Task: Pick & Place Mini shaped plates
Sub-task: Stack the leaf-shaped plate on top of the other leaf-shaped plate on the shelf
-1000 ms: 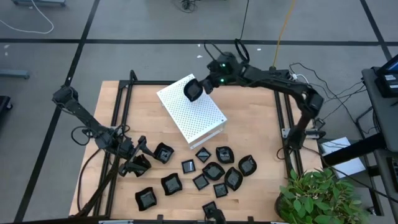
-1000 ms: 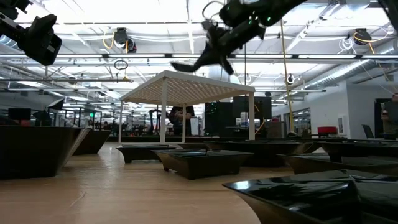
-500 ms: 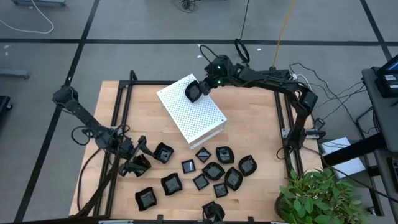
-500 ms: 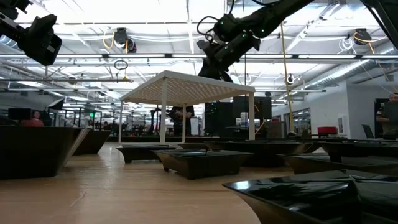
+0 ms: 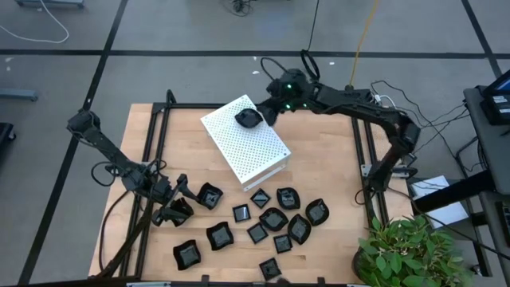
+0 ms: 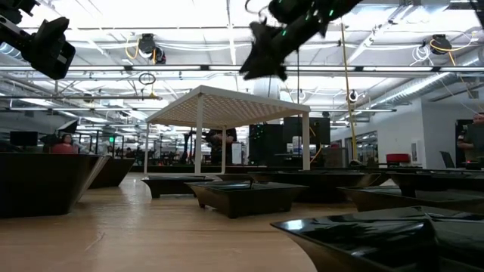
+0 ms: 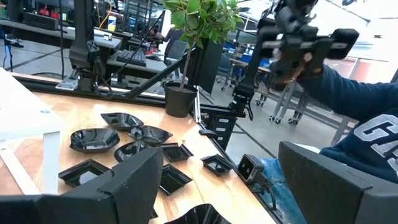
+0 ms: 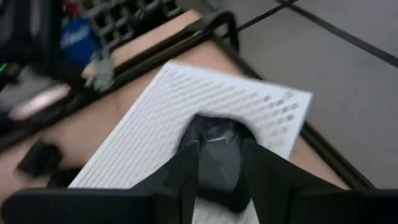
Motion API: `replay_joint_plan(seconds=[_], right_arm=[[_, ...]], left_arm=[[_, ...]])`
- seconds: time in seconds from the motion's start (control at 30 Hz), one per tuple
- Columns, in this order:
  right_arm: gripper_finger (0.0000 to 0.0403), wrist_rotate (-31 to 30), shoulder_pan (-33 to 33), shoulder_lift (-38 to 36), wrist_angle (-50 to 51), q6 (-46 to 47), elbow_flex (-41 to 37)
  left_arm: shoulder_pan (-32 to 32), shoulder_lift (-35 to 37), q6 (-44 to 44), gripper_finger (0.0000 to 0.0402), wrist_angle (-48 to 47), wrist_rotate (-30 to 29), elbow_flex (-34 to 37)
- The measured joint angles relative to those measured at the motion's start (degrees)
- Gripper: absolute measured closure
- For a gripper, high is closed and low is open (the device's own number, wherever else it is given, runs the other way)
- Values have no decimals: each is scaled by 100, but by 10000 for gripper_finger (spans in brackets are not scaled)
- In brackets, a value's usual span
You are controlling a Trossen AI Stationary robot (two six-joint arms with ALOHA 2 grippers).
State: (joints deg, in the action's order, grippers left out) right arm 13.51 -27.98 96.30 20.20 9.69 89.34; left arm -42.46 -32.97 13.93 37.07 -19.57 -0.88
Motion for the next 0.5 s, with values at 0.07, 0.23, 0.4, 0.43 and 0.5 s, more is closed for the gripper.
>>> replay_joint_plan(seconds=[0.07,0.23,0.4,0.43,0.5], right_arm=[[270,3,218,-274,303,-318,0],[246,-574,1058,-1019,1279,-947,-78],[237,-1746,2136,-1529,2031,-569,-410],[237,-1948,2329,-1607,2174,-369,-515],[239,-2290,2687,-1761,2250,46,-740]], left_arm=[[-2,-2,0,78,-1,0,1],[-1,0,0,78,-1,0,1],[0,-2,0,78,-1,0,-1],[0,0,0,78,-1,0,-1],[-1,-2,0,78,-1,0,-1]])
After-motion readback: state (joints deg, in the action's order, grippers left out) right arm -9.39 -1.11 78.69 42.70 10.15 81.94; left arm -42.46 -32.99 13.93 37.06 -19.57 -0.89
